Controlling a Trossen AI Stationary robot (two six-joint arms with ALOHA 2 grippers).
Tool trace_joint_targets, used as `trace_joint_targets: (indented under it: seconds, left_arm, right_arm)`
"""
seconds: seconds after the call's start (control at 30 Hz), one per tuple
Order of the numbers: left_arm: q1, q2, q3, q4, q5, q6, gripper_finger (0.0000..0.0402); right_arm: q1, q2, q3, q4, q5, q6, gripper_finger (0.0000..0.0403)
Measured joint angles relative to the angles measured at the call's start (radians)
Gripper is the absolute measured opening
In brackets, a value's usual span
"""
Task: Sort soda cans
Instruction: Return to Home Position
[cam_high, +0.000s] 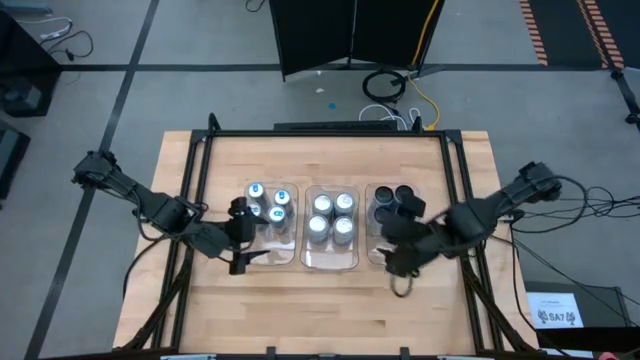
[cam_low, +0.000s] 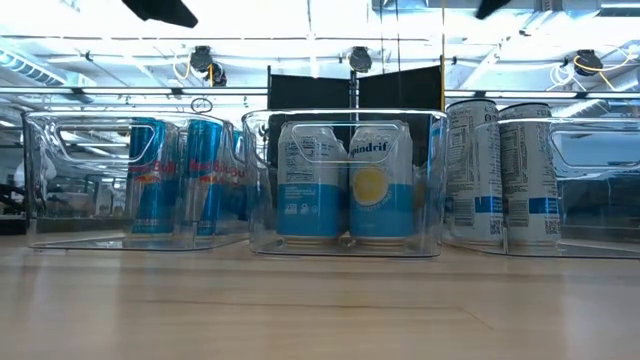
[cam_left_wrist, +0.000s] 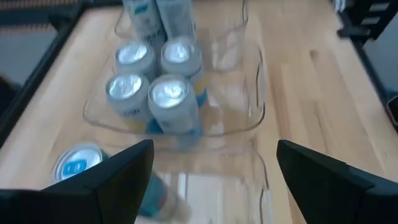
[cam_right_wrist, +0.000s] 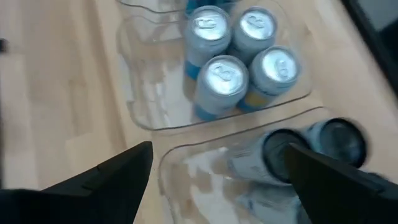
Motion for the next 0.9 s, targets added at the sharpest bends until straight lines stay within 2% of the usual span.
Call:
trace_joint_targets:
  seconds: [0.13, 0.23, 0.4, 0.57, 0.7, 0.8, 0.9]
  left_arm:
    - [-0.005, -0.091, -0.141, 0.187, -0.002, 0.081, 0.035]
    - [-0.005, -0.205, -0.251, 0.302, 0.003, 0.136, 0.035]
    - [-0.004, -0.464, -0.4, 0.346, 0.012, 0.144, 0.035]
    - [-0.004, -0.749, -0.519, 0.402, 0.113, 0.232, 0.035]
    - [-0.004, -0.942, -0.6, 0.424, 0.144, 0.267, 0.035]
    - [-0.004, -1.055, -0.649, 0.395, 0.147, 0.27, 0.035]
    - [-0.004, -1.083, -0.668, 0.369, 0.146, 0.27, 0.035]
  right_arm:
    - [0.053, -0.155, -0.243, 0.226, 0.012, 0.026, 0.0354]
    - [0.079, -0.294, -0.436, 0.44, 0.017, 0.026, 0.0354]
    - [0.112, -0.524, -0.74, 0.713, 0.047, 0.021, 0.0354]
    - [0.147, -0.728, -1.003, 1.033, 0.107, -0.068, 0.0354]
    - [0.159, -0.84, -1.148, 1.221, 0.13, -0.163, 0.0354]
    - [0.162, -0.902, -1.225, 1.285, 0.13, -0.192, 0.0354]
    - [0.162, -0.957, -1.279, 1.308, 0.131, -0.196, 0.0354]
